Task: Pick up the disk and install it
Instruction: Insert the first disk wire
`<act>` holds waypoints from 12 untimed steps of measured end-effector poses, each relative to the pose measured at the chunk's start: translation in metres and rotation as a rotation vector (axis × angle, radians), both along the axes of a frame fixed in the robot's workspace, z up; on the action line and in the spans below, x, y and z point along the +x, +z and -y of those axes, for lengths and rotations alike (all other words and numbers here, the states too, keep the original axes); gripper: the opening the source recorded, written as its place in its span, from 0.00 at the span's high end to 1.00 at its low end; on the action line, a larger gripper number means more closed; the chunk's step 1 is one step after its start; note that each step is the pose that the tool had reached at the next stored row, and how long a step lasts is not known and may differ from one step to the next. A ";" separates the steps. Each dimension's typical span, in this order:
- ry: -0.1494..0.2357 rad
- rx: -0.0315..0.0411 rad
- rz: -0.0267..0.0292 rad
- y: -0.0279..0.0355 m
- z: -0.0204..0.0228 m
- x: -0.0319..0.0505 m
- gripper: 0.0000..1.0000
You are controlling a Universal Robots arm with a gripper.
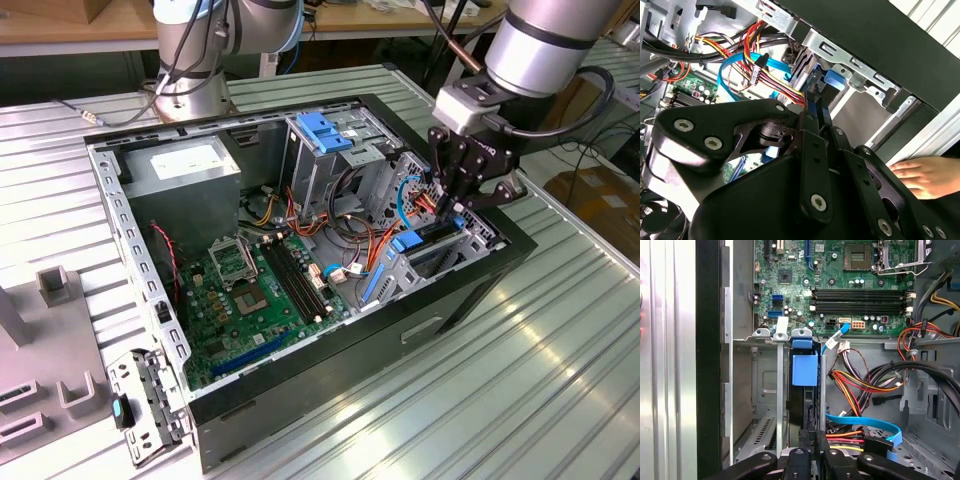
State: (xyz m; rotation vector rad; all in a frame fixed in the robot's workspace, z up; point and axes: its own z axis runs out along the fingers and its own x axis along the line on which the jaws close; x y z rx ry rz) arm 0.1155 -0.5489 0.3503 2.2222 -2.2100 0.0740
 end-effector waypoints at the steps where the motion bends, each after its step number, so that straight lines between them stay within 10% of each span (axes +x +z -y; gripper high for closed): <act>1: 0.000 0.0001 0.0000 -0.0003 0.0000 0.0000 0.84; 12: 0.000 0.0003 -0.0002 -0.0039 0.0000 0.0000 0.84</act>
